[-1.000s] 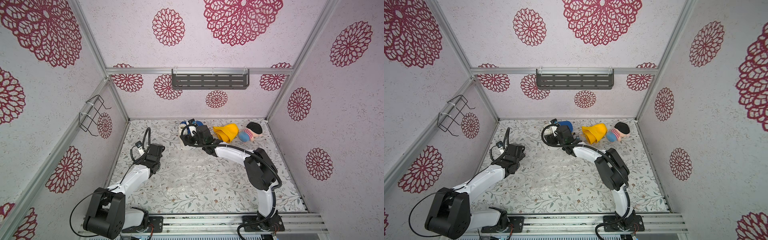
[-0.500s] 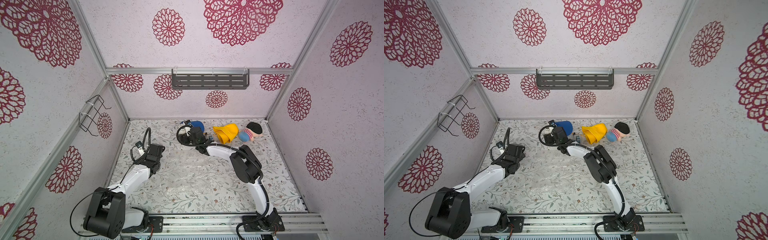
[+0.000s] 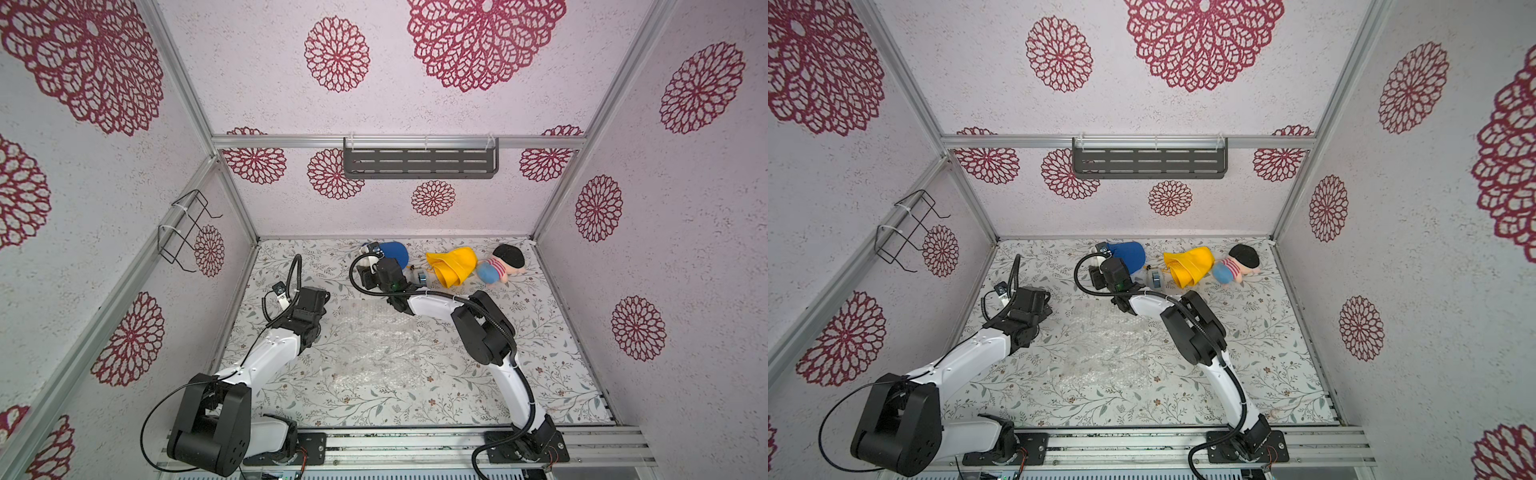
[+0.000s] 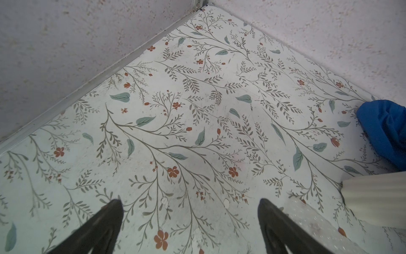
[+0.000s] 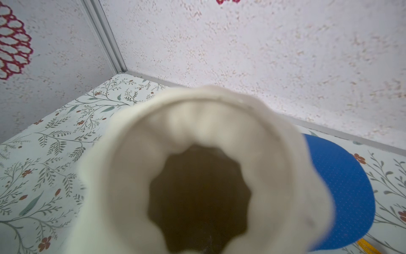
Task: Wrap vases in bubble wrap
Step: Pick up the vase from the center of the board.
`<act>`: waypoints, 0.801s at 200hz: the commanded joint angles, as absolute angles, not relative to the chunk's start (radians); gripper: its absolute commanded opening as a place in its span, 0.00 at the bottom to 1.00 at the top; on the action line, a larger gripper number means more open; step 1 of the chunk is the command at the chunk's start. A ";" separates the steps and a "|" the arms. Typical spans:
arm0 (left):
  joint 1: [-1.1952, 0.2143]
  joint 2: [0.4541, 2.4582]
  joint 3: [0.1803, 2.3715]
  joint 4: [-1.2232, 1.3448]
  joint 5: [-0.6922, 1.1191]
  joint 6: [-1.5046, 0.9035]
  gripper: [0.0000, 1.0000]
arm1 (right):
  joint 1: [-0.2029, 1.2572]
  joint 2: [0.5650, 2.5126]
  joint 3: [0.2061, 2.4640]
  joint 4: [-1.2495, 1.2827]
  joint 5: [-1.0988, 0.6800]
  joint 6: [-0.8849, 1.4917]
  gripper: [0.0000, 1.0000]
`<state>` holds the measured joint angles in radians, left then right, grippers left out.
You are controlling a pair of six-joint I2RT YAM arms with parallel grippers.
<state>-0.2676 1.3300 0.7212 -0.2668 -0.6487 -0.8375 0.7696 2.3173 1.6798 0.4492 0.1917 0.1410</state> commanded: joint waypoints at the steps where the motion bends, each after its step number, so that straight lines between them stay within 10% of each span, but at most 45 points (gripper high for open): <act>1: -0.269 1.324 0.738 -0.250 -0.651 -0.834 0.99 | 0.779 2.257 1.654 0.544 0.235 0.125 0.52; 69: -0.269 1.335 0.747 -0.263 -0.657 -0.829 0.99 | 0.768 2.059 1.559 0.528 0.218 0.069 0.33; 160: -0.270 1.449 0.849 -0.401 -0.701 -0.866 0.99 | 0.742 1.662 1.313 -0.121 0.052 -0.167 0.25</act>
<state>-0.2684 1.4246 0.8223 -0.3420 -0.6746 -0.8368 0.7422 1.7645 1.3624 0.0360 0.1062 -0.0982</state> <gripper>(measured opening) 0.996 0.616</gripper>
